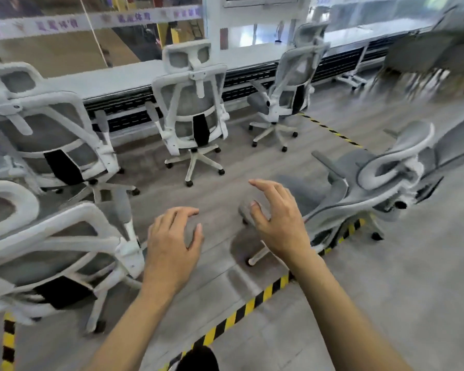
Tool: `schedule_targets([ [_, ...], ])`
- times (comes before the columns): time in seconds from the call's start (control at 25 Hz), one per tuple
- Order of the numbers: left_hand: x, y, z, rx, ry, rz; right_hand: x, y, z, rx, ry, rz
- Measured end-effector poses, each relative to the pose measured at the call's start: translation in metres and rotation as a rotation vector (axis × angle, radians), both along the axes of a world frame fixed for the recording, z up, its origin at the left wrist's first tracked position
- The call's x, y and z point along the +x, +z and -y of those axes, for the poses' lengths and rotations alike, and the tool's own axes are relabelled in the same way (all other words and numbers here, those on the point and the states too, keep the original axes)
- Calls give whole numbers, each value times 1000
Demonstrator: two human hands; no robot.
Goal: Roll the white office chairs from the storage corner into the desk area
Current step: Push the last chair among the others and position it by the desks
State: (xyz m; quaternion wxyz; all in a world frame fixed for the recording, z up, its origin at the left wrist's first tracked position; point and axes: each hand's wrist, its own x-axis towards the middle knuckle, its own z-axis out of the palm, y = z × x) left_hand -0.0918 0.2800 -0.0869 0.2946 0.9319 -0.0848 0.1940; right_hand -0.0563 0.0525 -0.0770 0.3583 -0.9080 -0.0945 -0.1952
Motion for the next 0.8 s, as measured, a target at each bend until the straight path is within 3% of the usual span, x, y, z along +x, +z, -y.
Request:
schedule_targets([
  [0.24,33,-1,183,-36,-220,-16,8,16,167,74,-156,67],
  [0.48,87,-25,339,-62,-315,-85,46,9,315,35,-257,6],
  [0.8,121,-76,479,187,-289,-263,128,-40,502,9,-377,-167],
])
